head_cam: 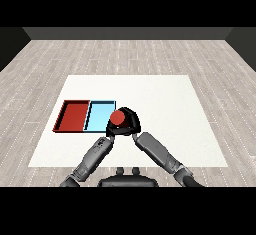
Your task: Pick the red can and put it in the red box
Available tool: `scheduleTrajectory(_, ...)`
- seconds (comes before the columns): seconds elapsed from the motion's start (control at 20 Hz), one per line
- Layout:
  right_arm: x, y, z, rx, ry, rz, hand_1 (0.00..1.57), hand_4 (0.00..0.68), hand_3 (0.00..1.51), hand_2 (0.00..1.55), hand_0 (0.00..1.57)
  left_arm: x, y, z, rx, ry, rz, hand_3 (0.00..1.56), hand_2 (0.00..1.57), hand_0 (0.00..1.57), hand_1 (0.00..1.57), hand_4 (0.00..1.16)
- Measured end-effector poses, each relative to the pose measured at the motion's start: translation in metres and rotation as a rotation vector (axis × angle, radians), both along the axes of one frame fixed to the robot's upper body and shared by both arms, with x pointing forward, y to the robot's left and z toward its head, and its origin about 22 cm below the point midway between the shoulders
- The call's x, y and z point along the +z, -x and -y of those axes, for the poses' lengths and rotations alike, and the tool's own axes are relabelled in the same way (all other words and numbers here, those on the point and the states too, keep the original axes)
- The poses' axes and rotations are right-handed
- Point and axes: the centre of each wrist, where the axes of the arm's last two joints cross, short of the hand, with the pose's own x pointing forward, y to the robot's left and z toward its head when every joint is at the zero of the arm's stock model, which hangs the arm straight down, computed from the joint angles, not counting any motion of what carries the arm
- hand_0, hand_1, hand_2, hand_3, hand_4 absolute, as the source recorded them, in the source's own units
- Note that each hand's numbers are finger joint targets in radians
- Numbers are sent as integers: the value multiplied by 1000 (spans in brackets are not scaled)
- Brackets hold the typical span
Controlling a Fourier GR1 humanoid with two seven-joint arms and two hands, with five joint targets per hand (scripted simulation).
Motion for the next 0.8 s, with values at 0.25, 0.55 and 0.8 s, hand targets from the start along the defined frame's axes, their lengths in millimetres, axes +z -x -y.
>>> scheduleTrajectory(0.25, 1, 1, -2, 0, -11, 4, 1437, 622, 1379, 1442, 1437, -1, 1, 2, 69, -11, 22, 1413, 1520, 1571, 1571, 937)
scheduleTrajectory(0.55, 7, -3, -6, 3, -43, -13, 0, 0, 0, 0, 0, 3, -7, 0, 104, -16, 63, 1455, 1529, 1571, 1571, 1118)
scheduleTrajectory(0.8, 6, -1, -4, 11, 10, -4, 0, 0, 0, 0, 0, 3, -6, 2, 121, -32, 69, 1455, 1529, 1571, 1571, 1118)
